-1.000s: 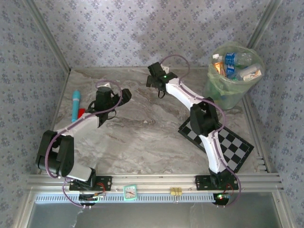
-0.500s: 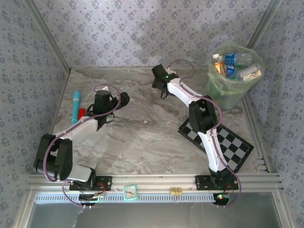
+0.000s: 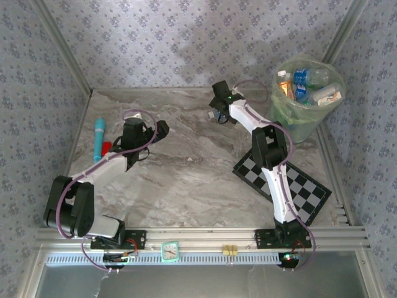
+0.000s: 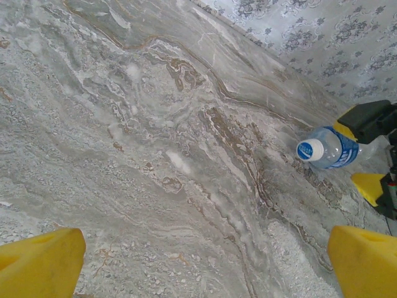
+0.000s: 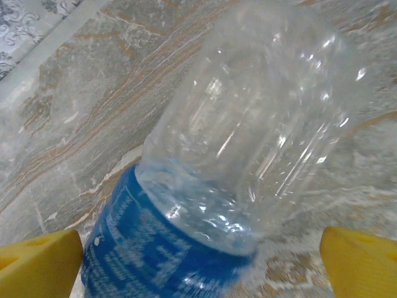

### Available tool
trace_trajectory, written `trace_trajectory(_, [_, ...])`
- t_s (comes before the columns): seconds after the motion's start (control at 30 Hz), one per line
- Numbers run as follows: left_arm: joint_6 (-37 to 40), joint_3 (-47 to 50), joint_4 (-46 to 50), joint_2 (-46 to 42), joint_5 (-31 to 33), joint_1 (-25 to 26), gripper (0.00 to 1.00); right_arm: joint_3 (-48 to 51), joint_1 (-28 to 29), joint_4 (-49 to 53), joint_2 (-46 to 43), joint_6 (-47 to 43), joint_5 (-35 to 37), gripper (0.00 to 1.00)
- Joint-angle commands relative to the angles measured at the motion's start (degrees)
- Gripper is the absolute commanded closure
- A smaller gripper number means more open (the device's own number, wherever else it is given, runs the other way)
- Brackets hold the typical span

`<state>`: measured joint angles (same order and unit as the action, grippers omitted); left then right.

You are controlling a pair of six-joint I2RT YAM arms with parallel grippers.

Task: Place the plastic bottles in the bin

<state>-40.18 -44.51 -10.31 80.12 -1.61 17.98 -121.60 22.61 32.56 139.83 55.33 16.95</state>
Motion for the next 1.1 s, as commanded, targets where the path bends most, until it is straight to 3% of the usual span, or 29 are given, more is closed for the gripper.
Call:
trace_trajectory(0.0, [-0.4, 0.1, 0.5, -1.9, 0.6, -0.6, 0.00, -2.8, -0.5, 0.3, 4.1, 3.6, -2.2, 0.00])
trace_trajectory(0.3, [-0.4, 0.4, 0.8, -2.6, 1.0, -0.6, 0.00, -0.5, -1.0, -2.7, 4.6, 3.1, -4.6, 0.17])
trace_trajectory(0.4, [-0.4, 0.5, 0.8, -2.5, 1.2, -0.6, 0.00, 0.2, -0.8, -4.0, 3.0, -0.6, -5.2, 0.30])
trace_trajectory(0.53, [-0.3, 0.6, 0.7, -2.5, 1.3, -0.6, 0.00, 2.2, -0.9, -8.2, -0.8, -9.9, -11.5, 0.46])
trace_trajectory(0.77, [0.2, 0.7, 0.7, -2.6, 1.2, -0.6, 0.00, 8.0, -0.8, -10.2, -12.8, -25.9, -23.0, 0.53])
trace_trajectory(1.07, [0.1, -0.4, 0.5, -2.0, 0.4, -0.5, 0.00, 6.3, -3.0, 1.6, -29.5, -41.3, -30.9, 0.53])
